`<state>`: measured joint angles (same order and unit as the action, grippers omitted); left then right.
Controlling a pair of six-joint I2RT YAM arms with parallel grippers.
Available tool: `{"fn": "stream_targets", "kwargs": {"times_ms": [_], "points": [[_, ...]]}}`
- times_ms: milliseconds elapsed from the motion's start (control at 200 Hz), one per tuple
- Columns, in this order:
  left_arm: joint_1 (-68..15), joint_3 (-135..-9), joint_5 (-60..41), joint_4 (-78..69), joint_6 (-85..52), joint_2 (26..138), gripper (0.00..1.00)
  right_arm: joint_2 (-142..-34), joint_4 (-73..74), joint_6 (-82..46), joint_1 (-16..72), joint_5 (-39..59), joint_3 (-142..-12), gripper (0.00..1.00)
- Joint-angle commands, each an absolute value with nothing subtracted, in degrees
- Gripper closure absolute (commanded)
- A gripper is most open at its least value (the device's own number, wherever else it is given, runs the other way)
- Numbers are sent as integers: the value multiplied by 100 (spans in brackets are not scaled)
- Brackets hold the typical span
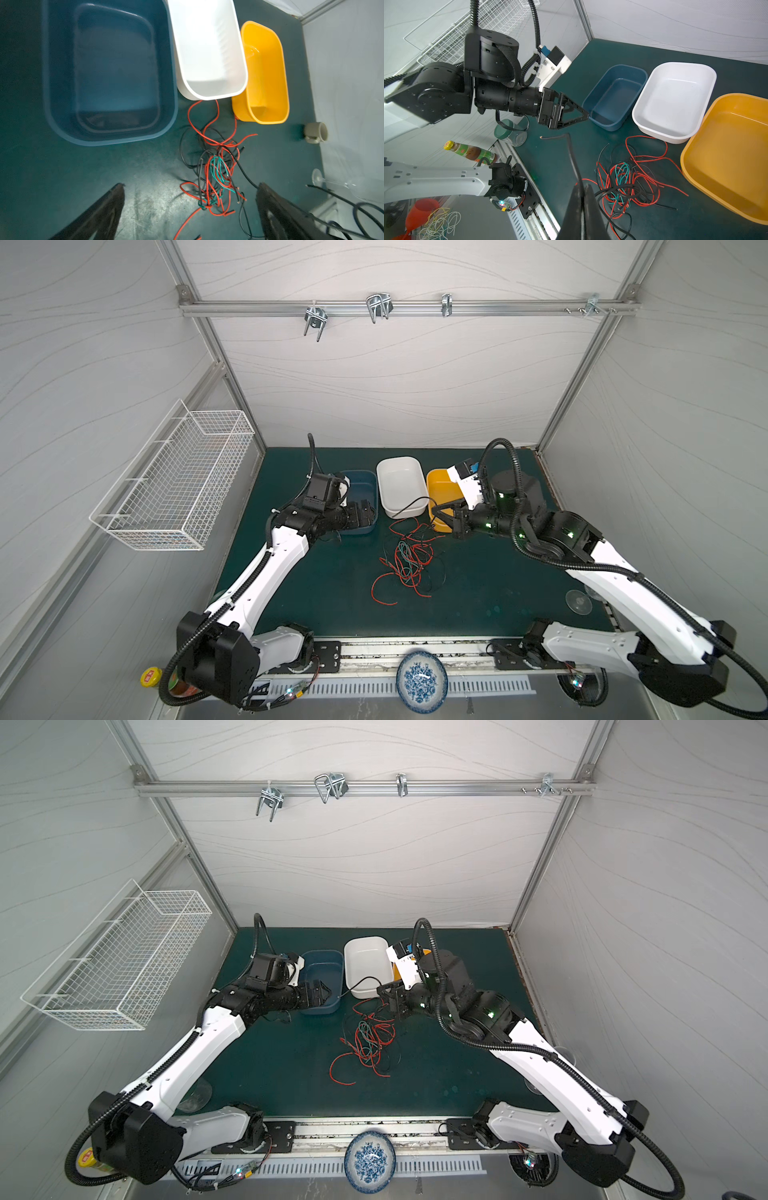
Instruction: Untangle the cables
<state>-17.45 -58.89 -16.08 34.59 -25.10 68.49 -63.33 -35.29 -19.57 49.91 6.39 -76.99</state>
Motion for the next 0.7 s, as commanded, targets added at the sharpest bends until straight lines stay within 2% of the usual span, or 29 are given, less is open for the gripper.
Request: {"fn": "stream_targets", "kwargs": {"times_ms": [0,110,245,455,695], "points": [[-1775,-5375,-2498,2872,-3219,6289,0,-6460,-3463,-1989,5038,804,-7904,100],[-1938,-4670,-2786,2100,-3830,5693,1,-6674,-3564,-2065,5028,704,-8110,100],[-2529,-4392,-2472,1782,-4078,5315,0,-6877,-3637,-2136,5025,530,-8237,100],[-3642,-4176,-1861,1158,-4410,5316,1,-7062,-3626,-2276,4985,588,-8267,100],[-4343,-4092,-1172,674,-4668,5475,2,-7092,-3610,-2352,4992,612,-8268,100]]}}
